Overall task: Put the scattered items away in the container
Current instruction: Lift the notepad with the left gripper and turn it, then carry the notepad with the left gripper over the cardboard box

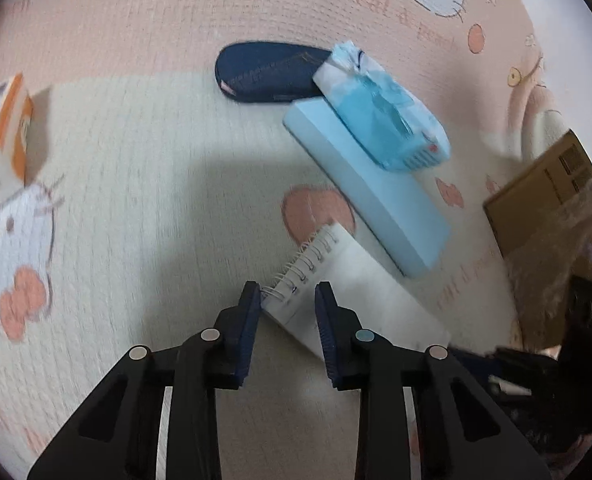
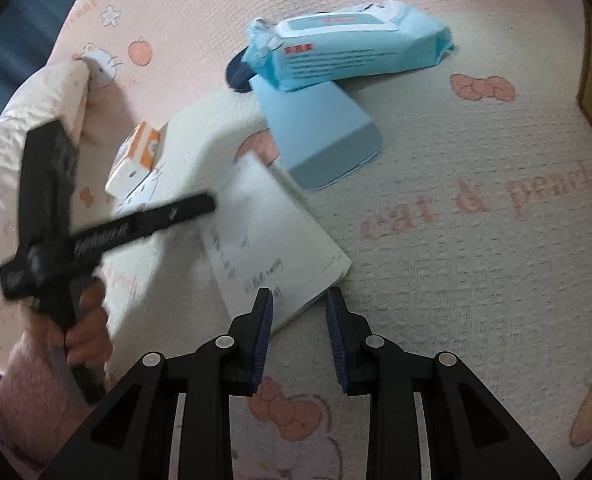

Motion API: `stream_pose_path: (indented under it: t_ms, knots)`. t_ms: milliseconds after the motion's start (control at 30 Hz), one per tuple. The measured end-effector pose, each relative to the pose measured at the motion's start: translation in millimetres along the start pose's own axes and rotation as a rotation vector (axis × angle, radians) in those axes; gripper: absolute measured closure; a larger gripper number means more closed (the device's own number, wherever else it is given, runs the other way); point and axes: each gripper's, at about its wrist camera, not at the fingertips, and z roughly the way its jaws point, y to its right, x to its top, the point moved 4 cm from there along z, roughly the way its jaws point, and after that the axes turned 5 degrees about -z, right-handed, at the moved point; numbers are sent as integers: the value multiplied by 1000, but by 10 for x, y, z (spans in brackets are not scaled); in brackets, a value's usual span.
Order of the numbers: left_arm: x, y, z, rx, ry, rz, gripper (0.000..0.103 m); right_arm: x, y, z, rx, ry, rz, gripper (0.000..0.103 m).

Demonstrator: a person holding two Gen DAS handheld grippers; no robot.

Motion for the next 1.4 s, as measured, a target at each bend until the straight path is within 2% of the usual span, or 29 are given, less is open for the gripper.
stream_pose_path:
  t_ms: [133, 233, 333, 400, 467, 600, 733, 900, 933, 967, 1067, 1167, 1200, 1267, 1300, 1333, 1367, 1400]
  knots:
    - [-236, 49, -112, 32, 1, 16, 72, 66, 81, -37, -21, 26, 11, 79]
    - [-414, 111, -138, -15, -52, -12, 74, 149, 222, -86, -27, 54, 47, 79]
    - [-571, 261, -133, -35, -99, 30, 74, 212, 345, -87, -10, 43, 94, 79]
    - [-636, 363, -124, -21, -115, 59, 74, 195, 413, -104, -1, 27, 114, 78]
    - [-641, 384, -125, -11, -124, 59, 74, 131, 461, -123, 7, 8, 128, 76]
    - [-553, 313, -129, -11, -135, 12, 71, 63, 436, -155, 41, 9, 125, 60]
    - [-414, 213, -108, -31, -123, -42, 69, 58, 413, -112, 50, 43, 113, 60]
    - [-332, 195, 0, -98, -133, -88, 70, 0, 631, -146, 199, 109, 231, 60]
    - [-337, 219, 14, -107, -134, -85, 75, -10, 692, -156, 243, 115, 275, 60]
    - [-355, 230, 33, -93, -133, -84, 75, -19, 745, -170, 285, 122, 318, 60]
    - [-399, 279, 14, -57, -92, -55, 75, -1, 732, -200, 355, 116, 332, 61]
    - [-414, 297, 9, -41, -78, -24, 75, -3, 711, -299, 518, 184, 417, 61]
    - [-407, 294, 10, -46, -83, -20, 75, -12, 717, -306, 546, 190, 443, 61]
    - [-388, 255, 22, -78, -96, -45, 75, -17, 703, -286, 492, 166, 423, 65]
    - [-386, 233, 23, -90, -101, -57, 75, -22, 690, -256, 444, 143, 402, 74]
    - [-386, 225, 24, -95, -102, -62, 75, -38, 685, -194, 358, 102, 388, 79]
    - [-387, 229, 25, -93, -100, -58, 76, -36, 718, -165, 321, 73, 386, 87]
    - [-389, 241, 25, -85, -98, -51, 75, -34, 711, -166, 308, 80, 385, 88]
